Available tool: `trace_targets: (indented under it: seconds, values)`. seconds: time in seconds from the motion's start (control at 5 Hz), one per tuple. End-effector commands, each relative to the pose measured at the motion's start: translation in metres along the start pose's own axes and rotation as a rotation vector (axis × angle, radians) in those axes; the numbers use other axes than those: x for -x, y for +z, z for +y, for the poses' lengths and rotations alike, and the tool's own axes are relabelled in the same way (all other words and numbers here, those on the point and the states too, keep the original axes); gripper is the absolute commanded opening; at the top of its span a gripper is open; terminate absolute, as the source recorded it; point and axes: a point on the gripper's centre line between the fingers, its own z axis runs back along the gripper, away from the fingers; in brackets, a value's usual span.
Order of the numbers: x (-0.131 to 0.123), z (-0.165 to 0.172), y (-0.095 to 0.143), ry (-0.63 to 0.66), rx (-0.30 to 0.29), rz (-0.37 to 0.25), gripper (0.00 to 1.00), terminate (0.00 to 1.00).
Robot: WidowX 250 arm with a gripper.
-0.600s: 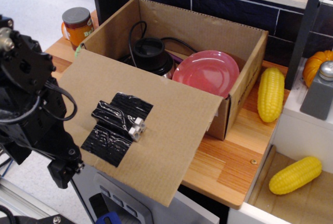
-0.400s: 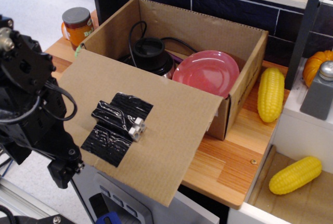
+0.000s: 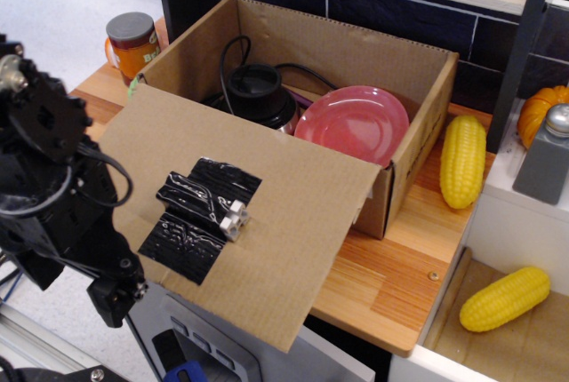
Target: Close brown1fbox flap
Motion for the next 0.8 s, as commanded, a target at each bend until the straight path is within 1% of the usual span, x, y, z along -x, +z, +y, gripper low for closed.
trace_targets:
  seconds: [0.0,0.2,0.4,0.6]
  values:
    - [0.001,0.006,-0.010,0.000,0.022,-0.022,1.00,0.00]
    - [0.006,0.007,-0.015,0.010,0.039,-0.042,1.00,0.00]
    - [0.009,0.008,-0.023,-0.013,0.046,-0.144,1.00,0.00]
    - [0.001,0.008,-0.029,-0.089,0.065,-0.250,1.00,0.00]
